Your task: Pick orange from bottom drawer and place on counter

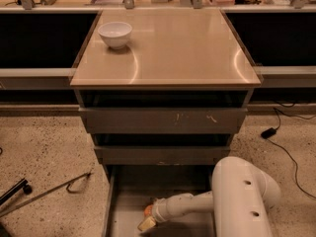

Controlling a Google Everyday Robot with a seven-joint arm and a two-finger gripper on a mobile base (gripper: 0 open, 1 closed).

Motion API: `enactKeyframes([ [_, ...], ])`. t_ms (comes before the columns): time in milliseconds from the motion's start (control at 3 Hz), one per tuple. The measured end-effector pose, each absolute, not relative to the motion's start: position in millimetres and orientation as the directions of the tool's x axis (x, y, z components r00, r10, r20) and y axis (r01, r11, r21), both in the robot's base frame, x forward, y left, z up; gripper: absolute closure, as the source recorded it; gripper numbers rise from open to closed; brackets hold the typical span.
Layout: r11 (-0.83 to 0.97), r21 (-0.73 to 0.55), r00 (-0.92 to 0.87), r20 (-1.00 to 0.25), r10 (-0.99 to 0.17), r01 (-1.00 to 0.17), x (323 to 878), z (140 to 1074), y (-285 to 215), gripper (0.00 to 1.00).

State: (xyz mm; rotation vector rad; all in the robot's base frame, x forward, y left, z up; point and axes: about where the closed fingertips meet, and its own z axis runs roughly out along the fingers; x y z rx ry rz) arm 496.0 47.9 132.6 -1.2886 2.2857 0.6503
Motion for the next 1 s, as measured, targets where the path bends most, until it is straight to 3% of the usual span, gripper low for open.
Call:
enactKeyframes([
  [1000,0.457,0.188,-0.474,-0.578,-0.664,-0.869,495.6,133.4,48.1,0.89],
])
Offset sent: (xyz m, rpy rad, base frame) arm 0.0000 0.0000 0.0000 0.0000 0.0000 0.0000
